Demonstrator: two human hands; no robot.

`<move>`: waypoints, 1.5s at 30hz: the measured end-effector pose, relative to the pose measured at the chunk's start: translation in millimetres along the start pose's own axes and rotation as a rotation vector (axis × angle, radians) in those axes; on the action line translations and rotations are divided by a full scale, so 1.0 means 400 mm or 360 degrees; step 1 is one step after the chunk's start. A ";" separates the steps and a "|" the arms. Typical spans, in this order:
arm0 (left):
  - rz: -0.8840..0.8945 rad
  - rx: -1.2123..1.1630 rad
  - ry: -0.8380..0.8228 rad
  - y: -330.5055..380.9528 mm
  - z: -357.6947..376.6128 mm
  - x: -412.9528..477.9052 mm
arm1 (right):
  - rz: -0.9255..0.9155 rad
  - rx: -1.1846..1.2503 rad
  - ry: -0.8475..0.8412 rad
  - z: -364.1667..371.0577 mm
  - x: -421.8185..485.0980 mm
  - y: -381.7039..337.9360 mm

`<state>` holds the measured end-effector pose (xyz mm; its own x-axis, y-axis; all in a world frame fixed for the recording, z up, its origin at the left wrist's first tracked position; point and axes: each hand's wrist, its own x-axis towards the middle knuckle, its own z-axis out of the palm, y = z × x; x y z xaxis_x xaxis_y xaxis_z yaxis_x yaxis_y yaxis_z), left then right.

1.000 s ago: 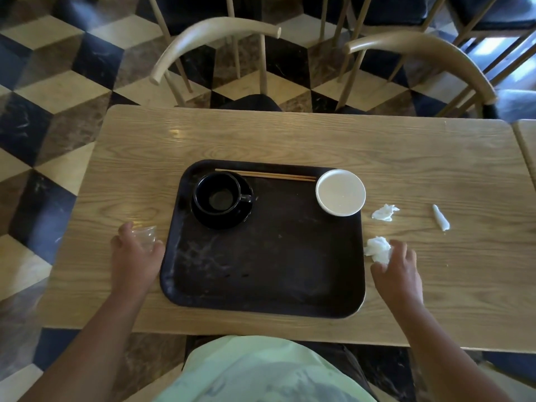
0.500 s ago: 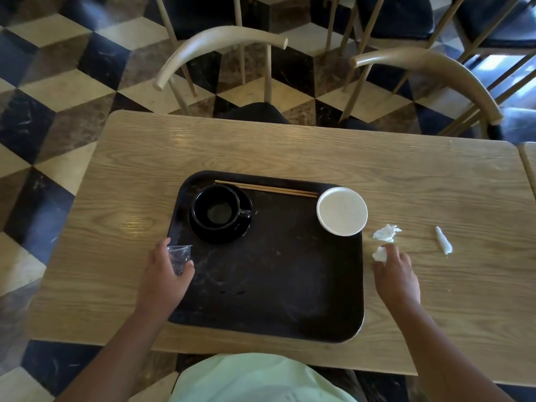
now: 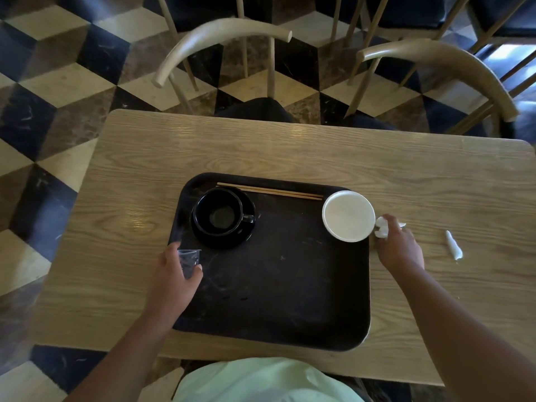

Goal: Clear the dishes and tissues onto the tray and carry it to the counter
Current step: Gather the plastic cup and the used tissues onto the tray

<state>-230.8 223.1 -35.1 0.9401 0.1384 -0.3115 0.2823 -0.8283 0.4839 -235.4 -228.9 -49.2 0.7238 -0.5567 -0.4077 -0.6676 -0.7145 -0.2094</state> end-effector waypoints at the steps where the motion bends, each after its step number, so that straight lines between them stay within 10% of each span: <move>1: 0.0006 0.0003 0.0000 0.000 0.001 0.003 | -0.0008 0.0000 -0.0009 0.000 0.001 0.000; 45: 0.0175 0.0420 0.0017 -0.025 0.042 -0.051 | -0.0287 0.0301 -0.0017 0.164 -0.364 -0.056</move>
<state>-256.1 219.5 -47.5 0.9647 0.0445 -0.2594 0.1204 -0.9511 0.2844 -337.3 -103.8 -43.5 0.8327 -0.4225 -0.3579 -0.5496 -0.7093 -0.4414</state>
